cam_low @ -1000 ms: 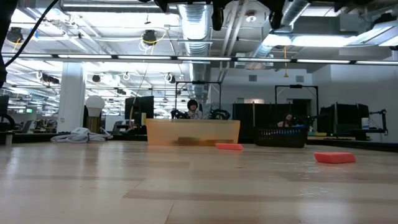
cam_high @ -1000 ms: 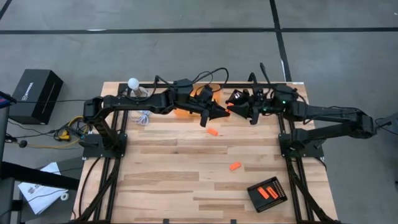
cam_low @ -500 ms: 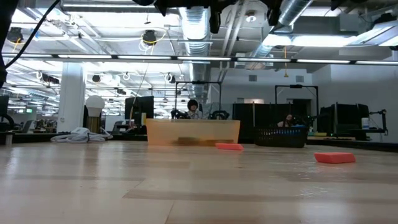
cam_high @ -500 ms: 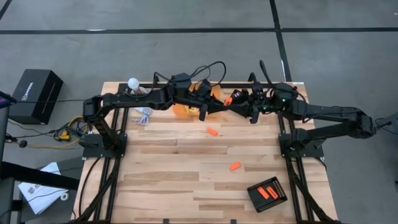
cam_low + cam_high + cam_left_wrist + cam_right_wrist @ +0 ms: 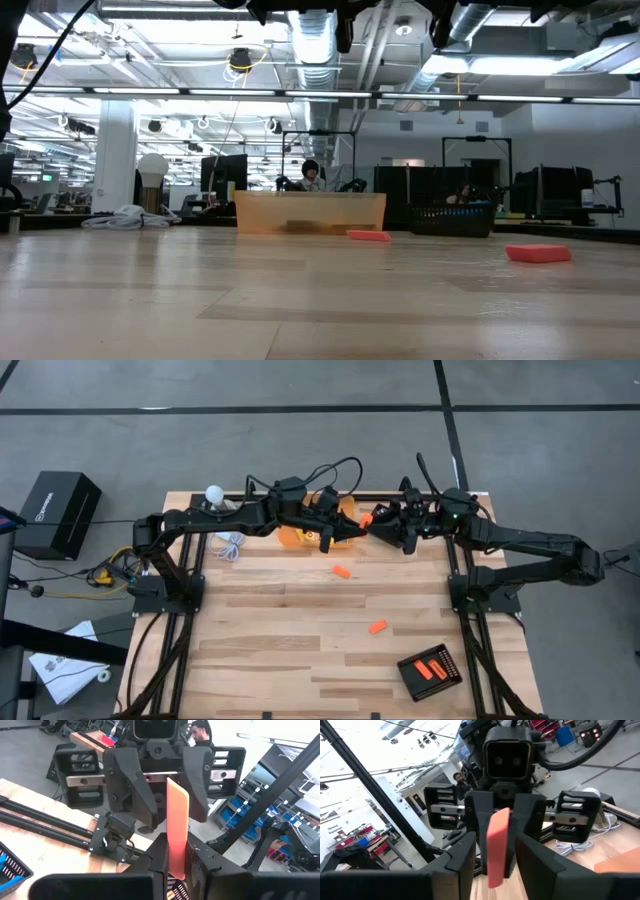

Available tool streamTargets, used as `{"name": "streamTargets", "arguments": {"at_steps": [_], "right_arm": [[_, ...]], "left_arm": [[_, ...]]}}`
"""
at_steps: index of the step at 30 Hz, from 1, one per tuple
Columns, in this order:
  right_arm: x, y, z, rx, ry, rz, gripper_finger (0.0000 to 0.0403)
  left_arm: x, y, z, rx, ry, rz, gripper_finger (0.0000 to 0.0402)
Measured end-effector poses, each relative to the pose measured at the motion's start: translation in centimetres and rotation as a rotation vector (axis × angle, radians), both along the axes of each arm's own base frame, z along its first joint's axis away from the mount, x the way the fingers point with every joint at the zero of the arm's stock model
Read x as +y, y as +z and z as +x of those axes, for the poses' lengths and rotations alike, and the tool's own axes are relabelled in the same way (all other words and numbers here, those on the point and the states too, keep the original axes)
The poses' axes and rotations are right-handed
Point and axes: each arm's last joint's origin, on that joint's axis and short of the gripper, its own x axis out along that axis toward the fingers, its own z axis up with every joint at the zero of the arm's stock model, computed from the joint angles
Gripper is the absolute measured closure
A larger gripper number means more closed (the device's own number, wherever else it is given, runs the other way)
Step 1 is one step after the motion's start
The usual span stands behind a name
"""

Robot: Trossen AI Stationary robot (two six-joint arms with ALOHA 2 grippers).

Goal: Pick & Place School Supplies
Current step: Put the orange eraser into the bottom black bin

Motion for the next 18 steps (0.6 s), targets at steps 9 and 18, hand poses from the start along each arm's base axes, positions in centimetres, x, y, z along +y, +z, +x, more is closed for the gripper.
{"name": "streamTargets", "arguments": {"at_steps": [9,18], "right_arm": [[-0.18,0.01,-0.06,0.0,0.002,-0.001,0.0295],[-0.16,0.01,-0.07,0.0,0.013,0.007,0.0295]], "left_arm": [[-0.31,0.03,0.06,-0.002,-0.002,0.0,0.0376],[-0.29,0.1,0.07,-0.009,0.004,0.001,0.0376]]}}
